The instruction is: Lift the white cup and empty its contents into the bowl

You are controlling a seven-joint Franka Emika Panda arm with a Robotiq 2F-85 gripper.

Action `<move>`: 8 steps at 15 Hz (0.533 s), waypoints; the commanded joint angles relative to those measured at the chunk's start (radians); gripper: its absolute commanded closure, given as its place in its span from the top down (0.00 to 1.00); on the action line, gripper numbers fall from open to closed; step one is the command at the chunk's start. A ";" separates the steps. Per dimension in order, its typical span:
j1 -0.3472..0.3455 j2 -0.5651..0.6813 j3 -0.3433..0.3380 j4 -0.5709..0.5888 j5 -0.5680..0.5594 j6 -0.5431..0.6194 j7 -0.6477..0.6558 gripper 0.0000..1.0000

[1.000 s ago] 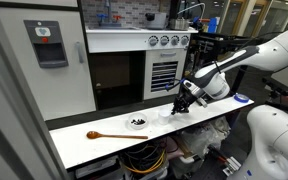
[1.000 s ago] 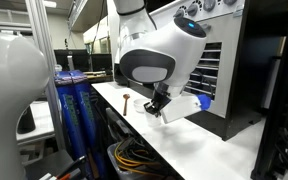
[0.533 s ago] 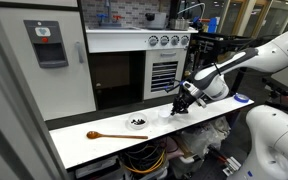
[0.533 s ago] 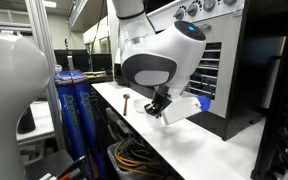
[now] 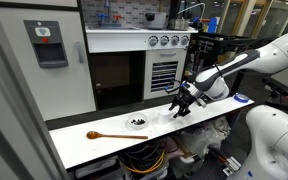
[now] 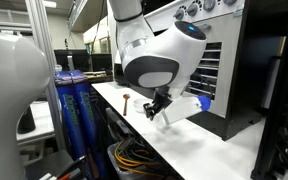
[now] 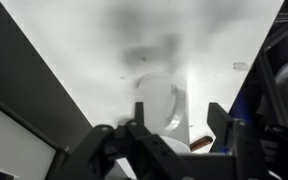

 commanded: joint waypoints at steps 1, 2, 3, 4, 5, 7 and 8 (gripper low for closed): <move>0.007 0.008 0.007 0.012 -0.045 0.002 0.047 0.97; 0.001 0.012 0.017 0.014 -0.055 -0.002 0.059 0.99; -0.005 0.018 0.031 0.017 -0.065 -0.009 0.074 1.00; -0.013 0.025 0.048 0.022 -0.074 -0.017 0.088 1.00; -0.028 0.030 0.074 0.028 -0.083 -0.031 0.104 1.00; -0.058 0.055 0.132 0.044 -0.101 -0.060 0.143 1.00; -0.082 0.065 0.168 0.054 -0.111 -0.077 0.162 1.00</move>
